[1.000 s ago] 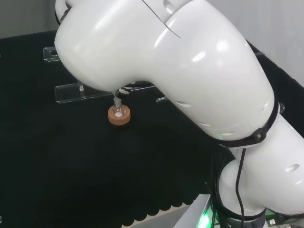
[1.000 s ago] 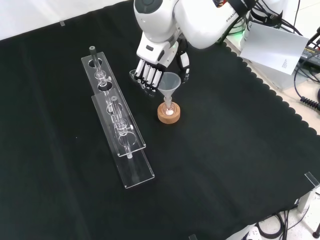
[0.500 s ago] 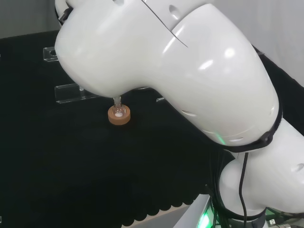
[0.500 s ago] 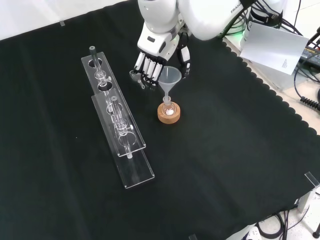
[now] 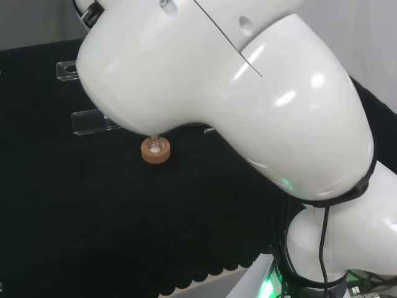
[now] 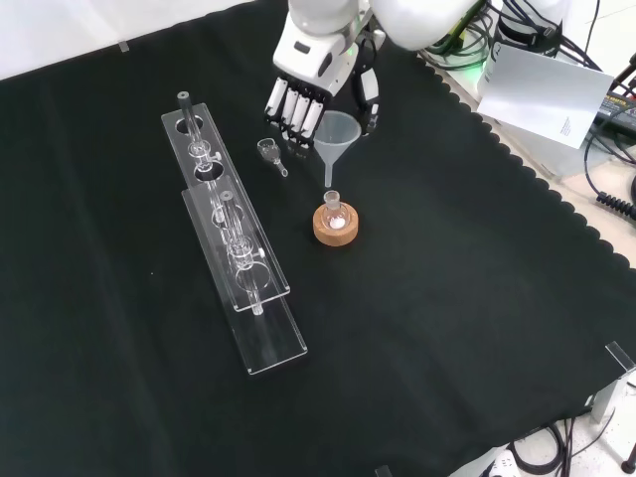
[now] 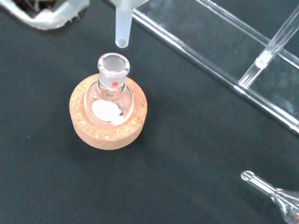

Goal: Remove the funnel from the round-bottom flask.

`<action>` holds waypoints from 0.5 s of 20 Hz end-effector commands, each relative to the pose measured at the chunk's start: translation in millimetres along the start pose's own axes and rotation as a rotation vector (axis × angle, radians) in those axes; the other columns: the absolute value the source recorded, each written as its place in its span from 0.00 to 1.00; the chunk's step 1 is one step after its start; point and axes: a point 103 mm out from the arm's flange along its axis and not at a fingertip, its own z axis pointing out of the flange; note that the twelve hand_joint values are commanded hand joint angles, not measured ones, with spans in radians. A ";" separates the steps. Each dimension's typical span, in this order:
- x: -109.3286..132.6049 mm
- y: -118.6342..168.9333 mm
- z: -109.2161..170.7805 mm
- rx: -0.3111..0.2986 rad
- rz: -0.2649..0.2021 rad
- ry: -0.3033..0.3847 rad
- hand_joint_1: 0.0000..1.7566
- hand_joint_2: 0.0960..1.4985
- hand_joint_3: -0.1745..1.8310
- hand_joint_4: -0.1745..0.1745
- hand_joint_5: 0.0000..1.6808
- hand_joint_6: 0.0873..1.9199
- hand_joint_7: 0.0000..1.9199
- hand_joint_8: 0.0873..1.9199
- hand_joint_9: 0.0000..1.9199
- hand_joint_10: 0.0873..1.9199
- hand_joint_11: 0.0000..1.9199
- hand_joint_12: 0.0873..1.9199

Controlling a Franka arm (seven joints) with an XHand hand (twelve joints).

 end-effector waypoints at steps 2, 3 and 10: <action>-1.3 -27.9 -32.8 0.005 0.050 -0.051 0.47 0.40 0.37 0.45 0.34 0.38 0.32 0.32 0.38 0.24 0.18 0.69; 0.7 -30.1 -34.3 0.000 0.055 -0.056 0.47 0.40 0.37 0.45 0.34 0.38 0.32 0.32 0.38 0.24 0.18 0.69; -6.6 -42.8 -42.3 0.007 0.086 -0.036 0.47 0.40 0.38 0.45 0.34 0.39 0.32 0.32 0.38 0.24 0.18 0.69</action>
